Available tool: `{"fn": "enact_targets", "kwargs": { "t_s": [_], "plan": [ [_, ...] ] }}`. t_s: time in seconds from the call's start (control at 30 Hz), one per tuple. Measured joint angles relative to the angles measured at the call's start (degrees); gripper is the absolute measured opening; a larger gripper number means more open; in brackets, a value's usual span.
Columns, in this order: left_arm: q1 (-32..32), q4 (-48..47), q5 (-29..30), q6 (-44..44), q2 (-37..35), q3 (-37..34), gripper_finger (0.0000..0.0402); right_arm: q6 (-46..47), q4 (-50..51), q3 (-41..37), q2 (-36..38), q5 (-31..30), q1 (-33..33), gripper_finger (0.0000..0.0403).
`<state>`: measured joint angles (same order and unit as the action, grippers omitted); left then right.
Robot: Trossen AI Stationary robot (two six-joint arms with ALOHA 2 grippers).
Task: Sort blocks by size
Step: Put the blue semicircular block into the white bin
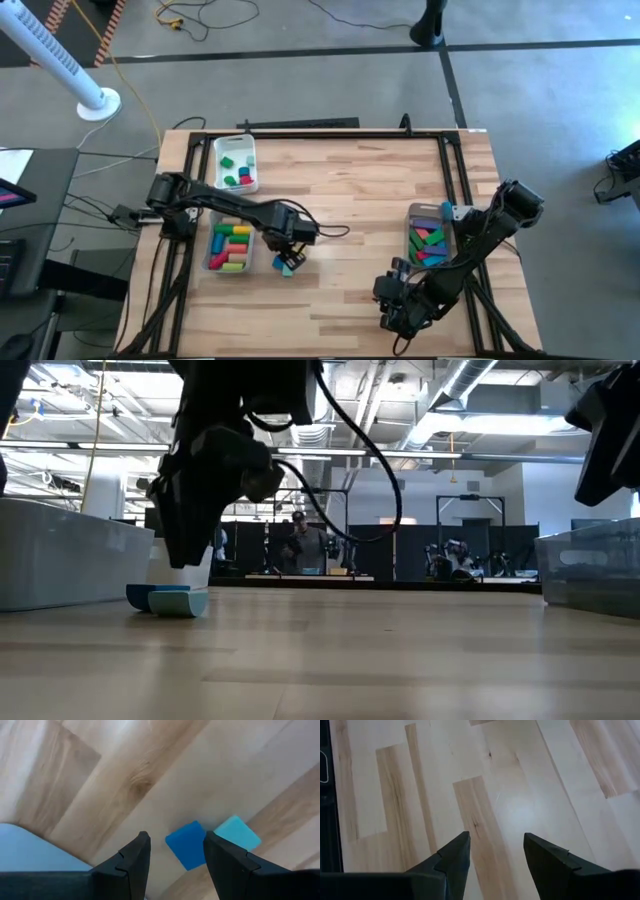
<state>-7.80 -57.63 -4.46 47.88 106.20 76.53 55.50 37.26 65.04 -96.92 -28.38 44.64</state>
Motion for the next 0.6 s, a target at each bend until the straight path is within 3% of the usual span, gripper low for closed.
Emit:
{"fn": "enact_targets", "kwargs": {
  "t_s": [0.37,0.6],
  "plan": [
    [-0.82,3.02,-0.21,4.45,-0.07,0.02,0.0175,-3.33,0.03,0.00,0.00,-0.07,-0.17,0.0212],
    [-1.93,-1.32,0.75,4.62,-0.07,0.02,0.0175,-3.65,0.04,0.00,0.00,-0.13,-0.17,0.0212]
  ]
}}
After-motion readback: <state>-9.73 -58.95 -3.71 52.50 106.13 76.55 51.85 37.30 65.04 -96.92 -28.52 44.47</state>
